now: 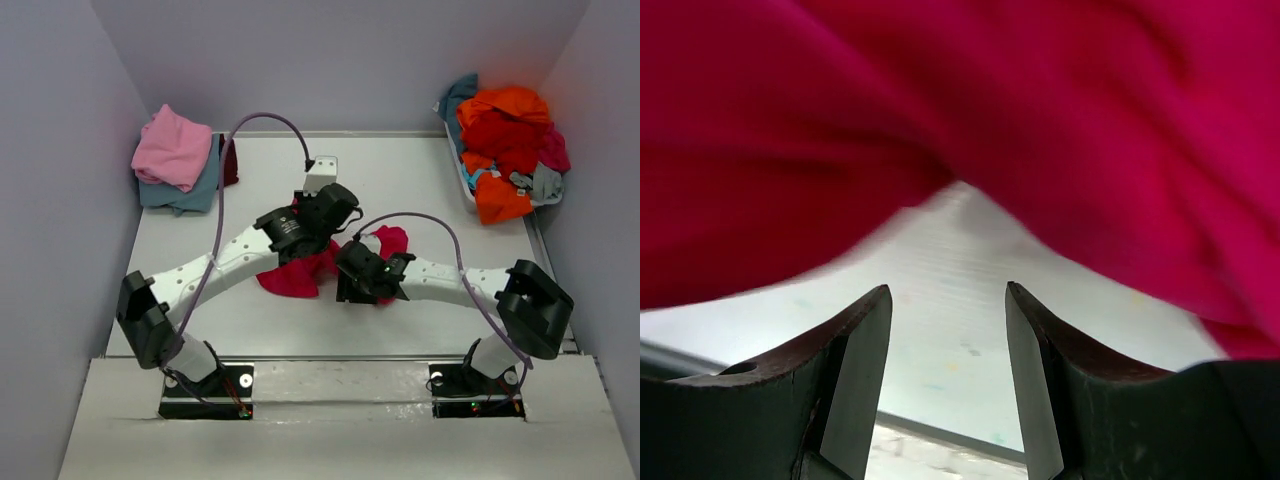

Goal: Fold and stack the t-shirts
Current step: Flatten out the tshirt

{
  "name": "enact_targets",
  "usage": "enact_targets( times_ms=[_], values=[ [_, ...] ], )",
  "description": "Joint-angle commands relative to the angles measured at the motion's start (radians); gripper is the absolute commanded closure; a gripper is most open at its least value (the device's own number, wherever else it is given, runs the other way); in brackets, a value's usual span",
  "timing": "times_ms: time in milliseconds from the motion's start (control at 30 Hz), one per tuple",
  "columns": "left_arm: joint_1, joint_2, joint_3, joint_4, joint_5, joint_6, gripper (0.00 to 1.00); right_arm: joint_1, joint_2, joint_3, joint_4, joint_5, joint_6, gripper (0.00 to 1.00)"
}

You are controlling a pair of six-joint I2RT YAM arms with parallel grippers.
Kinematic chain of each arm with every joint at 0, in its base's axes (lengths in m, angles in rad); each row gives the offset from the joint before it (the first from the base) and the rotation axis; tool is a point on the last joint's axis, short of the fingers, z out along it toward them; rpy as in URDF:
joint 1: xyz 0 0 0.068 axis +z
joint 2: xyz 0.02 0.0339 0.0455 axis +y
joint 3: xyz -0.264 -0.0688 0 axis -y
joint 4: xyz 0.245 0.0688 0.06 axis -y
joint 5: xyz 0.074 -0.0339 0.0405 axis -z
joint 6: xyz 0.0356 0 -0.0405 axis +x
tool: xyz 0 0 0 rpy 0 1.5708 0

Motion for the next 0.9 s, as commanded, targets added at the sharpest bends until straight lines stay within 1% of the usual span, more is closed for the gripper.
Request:
enact_targets(
  times_ms=[0,67,167,367,767,867],
  values=[
    [0.001,-0.106,0.031,0.024,-0.089,-0.012,0.94,0.007,-0.006,0.003,-0.078,0.046,0.012,0.45],
    [0.011,-0.126,0.028,0.021,-0.091,-0.011,0.94,0.007,-0.020,0.006,-0.084,0.055,0.012,0.44],
    [0.020,-0.152,0.027,0.016,-0.096,-0.006,0.94,0.007,-0.011,0.038,-0.136,0.092,0.012,0.44],
    [0.020,-0.210,0.022,0.004,-0.106,-0.006,0.94,0.007,-0.043,0.033,-0.152,0.104,0.014,0.44],
    [0.020,-0.365,-0.047,-0.056,-0.168,-0.052,0.94,0.035,0.043,0.032,-0.152,0.149,0.046,0.44],
    [0.020,-0.393,-0.048,-0.070,-0.181,-0.034,0.94,0.035,0.068,0.059,-0.150,0.161,0.037,0.43]
  ],
)
